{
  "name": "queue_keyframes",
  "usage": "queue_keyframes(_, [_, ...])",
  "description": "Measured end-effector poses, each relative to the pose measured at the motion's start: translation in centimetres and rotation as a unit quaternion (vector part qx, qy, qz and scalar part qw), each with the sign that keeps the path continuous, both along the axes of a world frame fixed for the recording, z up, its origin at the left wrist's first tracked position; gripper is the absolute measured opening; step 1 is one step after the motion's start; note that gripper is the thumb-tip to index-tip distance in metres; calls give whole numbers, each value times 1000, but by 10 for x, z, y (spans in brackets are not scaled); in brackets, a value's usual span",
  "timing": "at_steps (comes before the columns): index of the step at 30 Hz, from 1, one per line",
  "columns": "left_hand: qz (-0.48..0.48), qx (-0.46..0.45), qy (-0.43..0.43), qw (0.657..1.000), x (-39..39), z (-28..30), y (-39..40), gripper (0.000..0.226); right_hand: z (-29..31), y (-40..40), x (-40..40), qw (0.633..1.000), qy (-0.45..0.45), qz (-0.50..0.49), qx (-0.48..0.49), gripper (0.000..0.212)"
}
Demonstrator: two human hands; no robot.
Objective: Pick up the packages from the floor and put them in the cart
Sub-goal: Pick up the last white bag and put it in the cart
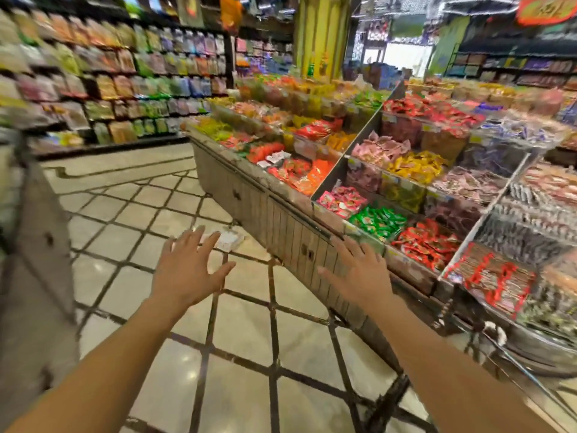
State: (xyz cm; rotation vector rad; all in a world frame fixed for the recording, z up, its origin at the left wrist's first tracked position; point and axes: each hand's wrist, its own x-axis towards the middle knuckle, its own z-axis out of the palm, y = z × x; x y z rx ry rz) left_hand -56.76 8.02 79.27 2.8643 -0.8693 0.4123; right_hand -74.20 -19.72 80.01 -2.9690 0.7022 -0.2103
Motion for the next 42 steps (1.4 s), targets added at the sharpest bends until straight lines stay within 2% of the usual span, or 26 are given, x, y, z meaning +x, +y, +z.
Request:
queue_keyframes(2, [29,-4,3,1000,25,3,24,87,8,15,39,999,-11,33,-6,104])
queue_keyframes(6, [66,-4,9,998,71,7,54,97,7,22,120,997,-11,75,-18,87])
queue_keyframes(9, [89,-5,10,996,116,10,65,97,4,24,185,995,-25,96,-17,84])
queue_keyframes(13, [122,2,7,993,185,12,59,84,-3,19,277,991,-35,126,0,84])
queue_keyframes(17, [136,-14,-7,991,249,11,49,87,0,11,371,987,-56,146,18,84])
queue_keyframes(25, [155,-18,-21,988,389,19,24,78,14,7,529,978,-74,195,-12,83])
queue_keyframes(34, [137,-36,-18,990,592,-8,7,80,6,1,723,976,-73,206,-21,83])
queue_keyframes(39, [118,-3,11,993,730,-21,-3,89,4,-2,843,982,-56,178,-16,80])
queue_keyframes(42, [108,2,22,994,808,-17,-14,86,8,-14,913,986,-45,159,-7,81])
